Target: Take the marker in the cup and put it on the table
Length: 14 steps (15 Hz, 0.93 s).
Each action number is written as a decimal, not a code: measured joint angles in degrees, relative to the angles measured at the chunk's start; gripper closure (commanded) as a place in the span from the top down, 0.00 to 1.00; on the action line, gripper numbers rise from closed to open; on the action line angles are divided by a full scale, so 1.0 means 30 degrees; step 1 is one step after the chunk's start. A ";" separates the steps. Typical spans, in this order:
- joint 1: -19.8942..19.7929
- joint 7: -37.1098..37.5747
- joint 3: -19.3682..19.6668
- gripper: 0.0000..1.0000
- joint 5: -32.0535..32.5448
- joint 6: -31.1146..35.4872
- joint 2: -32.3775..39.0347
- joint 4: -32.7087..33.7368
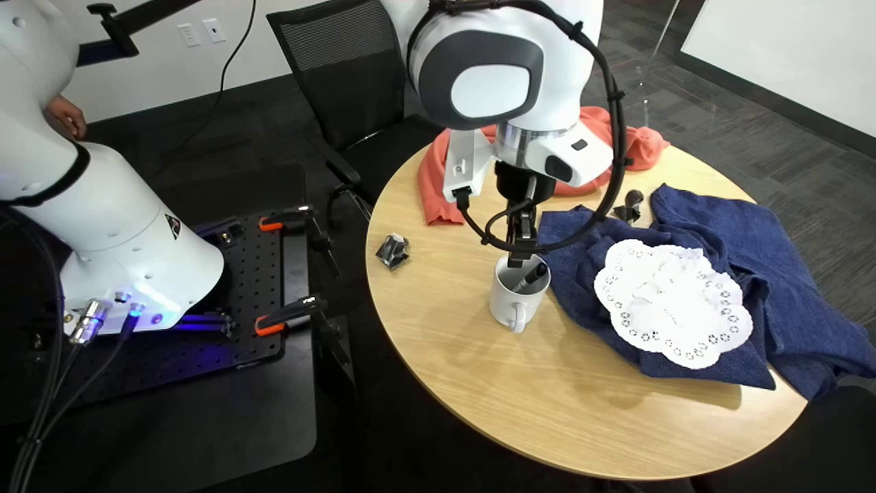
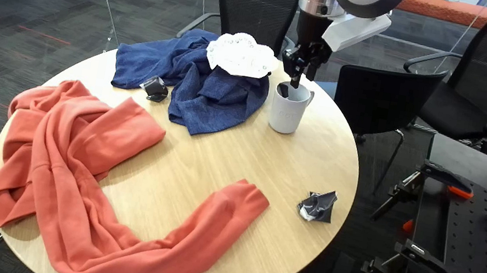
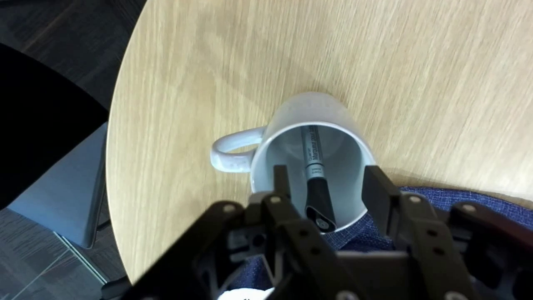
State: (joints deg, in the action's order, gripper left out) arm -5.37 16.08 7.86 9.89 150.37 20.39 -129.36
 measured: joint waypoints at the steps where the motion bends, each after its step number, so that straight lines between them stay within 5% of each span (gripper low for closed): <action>1: 0.0009 0.0000 0.0000 0.55 -0.0048 0.0003 0.0192 0.0146; 9: 0.0015 -0.0070 0.0000 0.40 -0.0989 0.0174 0.1490 0.1050; 14: 0.0013 -0.0096 0.0000 0.45 -0.1606 0.0205 0.2097 0.1533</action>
State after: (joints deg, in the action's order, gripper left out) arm -5.33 15.80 7.86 5.07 150.98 26.69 -124.76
